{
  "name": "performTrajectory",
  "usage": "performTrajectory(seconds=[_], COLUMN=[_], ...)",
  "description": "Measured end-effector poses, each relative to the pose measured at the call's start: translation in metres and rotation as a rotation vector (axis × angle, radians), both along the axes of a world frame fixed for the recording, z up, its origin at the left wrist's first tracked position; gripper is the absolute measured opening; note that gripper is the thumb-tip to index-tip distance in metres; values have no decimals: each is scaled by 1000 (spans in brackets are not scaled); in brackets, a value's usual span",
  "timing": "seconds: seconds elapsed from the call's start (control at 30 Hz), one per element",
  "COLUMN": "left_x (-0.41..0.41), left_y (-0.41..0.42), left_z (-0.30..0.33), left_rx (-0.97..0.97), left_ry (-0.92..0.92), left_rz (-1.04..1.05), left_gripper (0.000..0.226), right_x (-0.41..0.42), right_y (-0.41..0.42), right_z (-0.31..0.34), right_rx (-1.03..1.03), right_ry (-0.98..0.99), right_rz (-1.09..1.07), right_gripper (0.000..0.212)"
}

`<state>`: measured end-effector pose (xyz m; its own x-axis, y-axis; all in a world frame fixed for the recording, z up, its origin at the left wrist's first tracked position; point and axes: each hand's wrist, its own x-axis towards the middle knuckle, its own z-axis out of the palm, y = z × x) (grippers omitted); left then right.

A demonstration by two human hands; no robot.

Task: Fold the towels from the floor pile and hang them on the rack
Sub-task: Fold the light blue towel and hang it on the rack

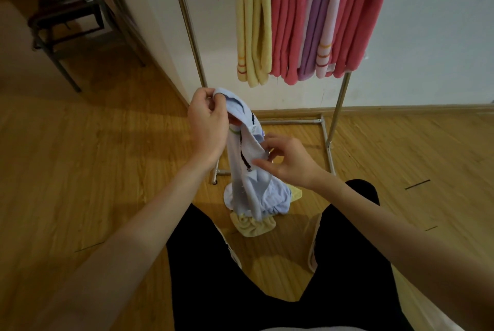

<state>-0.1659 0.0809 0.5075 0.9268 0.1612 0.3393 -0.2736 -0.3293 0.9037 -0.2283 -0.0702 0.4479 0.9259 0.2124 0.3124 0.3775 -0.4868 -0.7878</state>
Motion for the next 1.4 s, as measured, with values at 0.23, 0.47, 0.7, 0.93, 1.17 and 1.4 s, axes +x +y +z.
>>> performTrajectory(seconds=[0.23, 0.47, 0.7, 0.93, 1.17, 1.4], left_x=[12, 10, 22, 22, 9, -7], left_y=[16, 42, 54, 26, 7, 4], left_z=[1, -3, 21, 83, 91, 71], left_rx=[-26, 251, 665, 539, 456, 823], left_ry=[57, 156, 9, -26, 105, 132], left_rz=[40, -48, -149, -297, -718, -990], left_gripper=[9, 5, 17, 22, 48, 52], right_x=[10, 32, 43, 39, 32, 32], right_y=[-22, -48, -63, -81, -93, -87], right_z=[11, 44, 71, 96, 97, 78], right_rx=[20, -65, -159, 23, 116, -95], right_ry=[-58, -201, -245, -366, -343, -292], right_rz=[-158, -154, -125, -363, -403, -357], right_gripper=[10, 9, 8, 10, 18, 18])
